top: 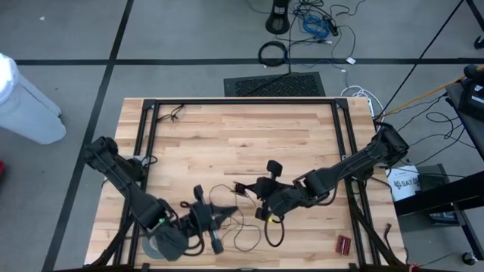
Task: Coil cords
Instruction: Coil the black wire onto the spool
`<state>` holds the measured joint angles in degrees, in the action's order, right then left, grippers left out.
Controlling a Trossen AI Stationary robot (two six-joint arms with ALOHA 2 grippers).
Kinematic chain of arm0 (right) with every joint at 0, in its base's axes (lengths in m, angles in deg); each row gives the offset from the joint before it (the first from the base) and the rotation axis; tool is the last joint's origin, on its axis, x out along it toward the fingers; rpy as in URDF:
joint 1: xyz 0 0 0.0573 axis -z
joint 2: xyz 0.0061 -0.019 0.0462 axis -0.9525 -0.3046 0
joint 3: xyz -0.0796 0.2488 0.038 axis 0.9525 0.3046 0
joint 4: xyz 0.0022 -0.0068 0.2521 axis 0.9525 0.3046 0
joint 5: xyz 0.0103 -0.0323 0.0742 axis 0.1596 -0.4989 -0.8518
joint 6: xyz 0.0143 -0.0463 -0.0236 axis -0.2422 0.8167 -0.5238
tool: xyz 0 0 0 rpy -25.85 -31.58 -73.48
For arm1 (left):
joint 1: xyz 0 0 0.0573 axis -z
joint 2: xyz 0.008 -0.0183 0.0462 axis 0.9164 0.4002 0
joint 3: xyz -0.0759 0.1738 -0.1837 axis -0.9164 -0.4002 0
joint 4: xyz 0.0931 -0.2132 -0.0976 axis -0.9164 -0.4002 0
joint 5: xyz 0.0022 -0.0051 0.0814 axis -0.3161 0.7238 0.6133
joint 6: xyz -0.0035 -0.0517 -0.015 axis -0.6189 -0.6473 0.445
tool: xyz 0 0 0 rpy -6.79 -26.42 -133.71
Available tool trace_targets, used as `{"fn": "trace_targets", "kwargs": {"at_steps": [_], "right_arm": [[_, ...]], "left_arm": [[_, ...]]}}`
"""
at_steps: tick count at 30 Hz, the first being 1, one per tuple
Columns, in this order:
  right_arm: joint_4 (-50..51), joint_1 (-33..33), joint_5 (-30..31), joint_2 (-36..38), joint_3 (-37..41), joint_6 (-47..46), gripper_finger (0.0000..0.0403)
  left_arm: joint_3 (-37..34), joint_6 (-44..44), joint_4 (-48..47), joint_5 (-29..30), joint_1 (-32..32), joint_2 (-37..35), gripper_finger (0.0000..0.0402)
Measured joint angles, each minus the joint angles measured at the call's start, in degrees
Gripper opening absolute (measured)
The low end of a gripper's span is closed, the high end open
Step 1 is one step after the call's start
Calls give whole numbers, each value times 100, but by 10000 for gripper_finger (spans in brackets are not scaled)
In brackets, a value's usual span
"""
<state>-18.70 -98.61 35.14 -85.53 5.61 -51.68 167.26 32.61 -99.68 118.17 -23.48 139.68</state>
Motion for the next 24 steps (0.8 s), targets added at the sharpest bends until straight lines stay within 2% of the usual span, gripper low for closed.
{"fn": "trace_targets", "kwargs": {"at_steps": [8,14,24], "right_arm": [[-181,-102,9,351,0,284,0],[-682,-327,-7,568,0,708,0],[-957,-836,-10,905,0,1004,0]], "left_arm": [[0,-145,477,-201,110,556,2],[0,-431,441,-223,82,883,2],[0,-724,391,-312,84,1095,2]]}}
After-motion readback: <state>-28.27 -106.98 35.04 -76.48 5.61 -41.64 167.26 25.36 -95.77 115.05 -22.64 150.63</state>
